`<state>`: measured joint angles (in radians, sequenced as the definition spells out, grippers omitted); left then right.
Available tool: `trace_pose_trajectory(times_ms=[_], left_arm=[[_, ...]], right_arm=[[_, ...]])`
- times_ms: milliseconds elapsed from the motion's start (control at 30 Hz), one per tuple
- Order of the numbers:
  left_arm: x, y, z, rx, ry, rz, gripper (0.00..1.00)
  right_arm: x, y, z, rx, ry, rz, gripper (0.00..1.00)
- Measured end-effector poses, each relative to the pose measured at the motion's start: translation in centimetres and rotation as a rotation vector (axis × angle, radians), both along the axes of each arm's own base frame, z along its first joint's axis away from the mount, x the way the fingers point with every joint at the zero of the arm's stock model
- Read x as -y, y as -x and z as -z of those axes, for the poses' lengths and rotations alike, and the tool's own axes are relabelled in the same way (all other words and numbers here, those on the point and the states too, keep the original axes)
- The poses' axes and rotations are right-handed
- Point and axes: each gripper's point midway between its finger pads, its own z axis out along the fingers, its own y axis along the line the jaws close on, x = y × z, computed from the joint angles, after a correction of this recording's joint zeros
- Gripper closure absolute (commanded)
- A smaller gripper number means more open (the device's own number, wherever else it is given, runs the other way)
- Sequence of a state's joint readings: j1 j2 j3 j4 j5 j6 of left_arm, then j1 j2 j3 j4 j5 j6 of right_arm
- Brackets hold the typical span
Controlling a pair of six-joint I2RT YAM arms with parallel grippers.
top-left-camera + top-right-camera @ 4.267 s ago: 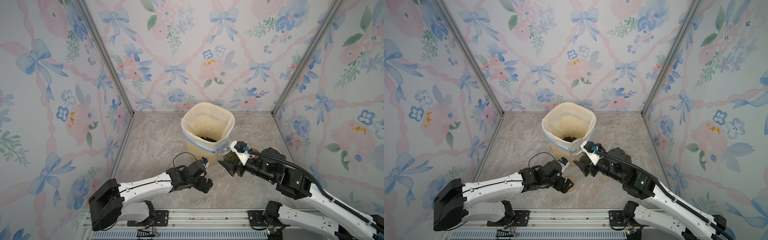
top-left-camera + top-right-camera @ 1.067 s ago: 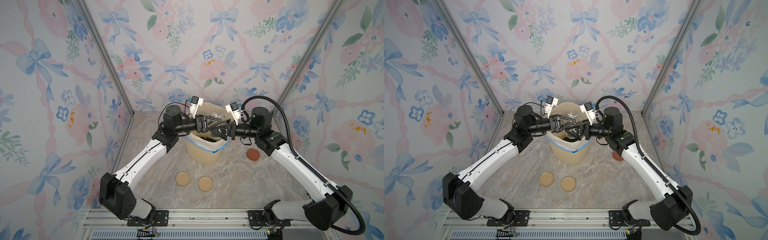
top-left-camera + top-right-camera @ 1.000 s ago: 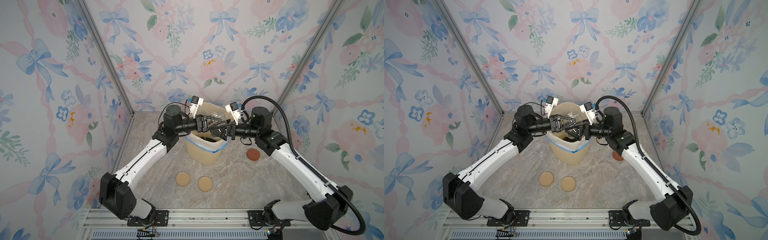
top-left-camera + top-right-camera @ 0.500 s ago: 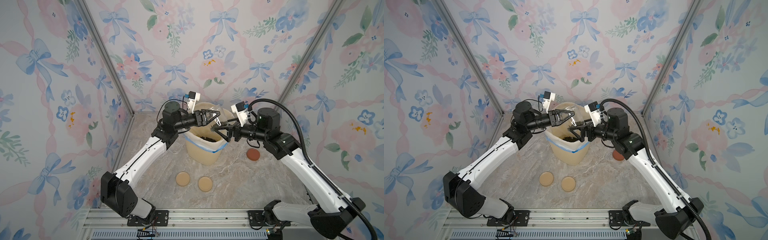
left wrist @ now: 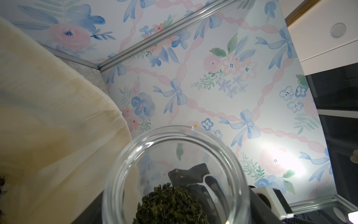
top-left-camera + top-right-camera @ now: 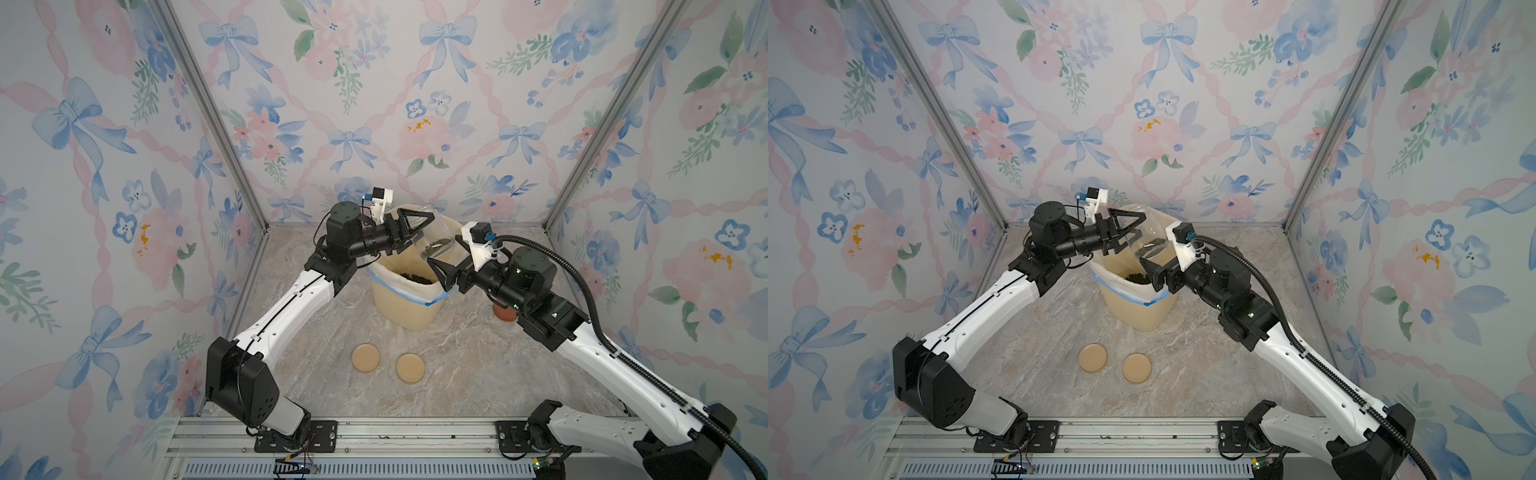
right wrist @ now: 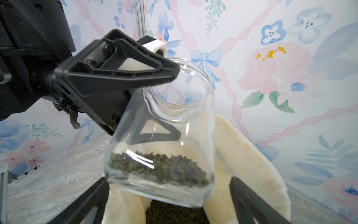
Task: Empty moldy tea leaves from jars
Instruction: Pour the moldy tea leaves from the jar into the trash bin.
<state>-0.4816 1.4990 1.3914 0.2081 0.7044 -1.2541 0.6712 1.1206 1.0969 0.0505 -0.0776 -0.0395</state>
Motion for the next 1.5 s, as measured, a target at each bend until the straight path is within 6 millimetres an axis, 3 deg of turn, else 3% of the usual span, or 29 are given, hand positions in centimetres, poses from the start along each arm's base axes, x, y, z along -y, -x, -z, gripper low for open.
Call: trace_pose_trajectory(times_ms=[500, 1200, 1500], left_arm=[[-0.1, 0.0, 0.1, -0.178, 0.071, 0.009, 0.42], [0.1, 0.3, 0.9, -0.237, 0.079, 0.028, 0.41], [0.0, 0.2, 1.3, -0.247, 0.081, 0.022, 0.36]], right_arm=[[-1.5, -1.4, -1.0, 0.154, -0.035, 0.034, 0.02], [-2.3, -2.5, -0.4, 0.197, -0.038, 0.057, 0.01], [-2.2, -2.8, -0.2, 0.184, -0.029, 0.07, 0.27]])
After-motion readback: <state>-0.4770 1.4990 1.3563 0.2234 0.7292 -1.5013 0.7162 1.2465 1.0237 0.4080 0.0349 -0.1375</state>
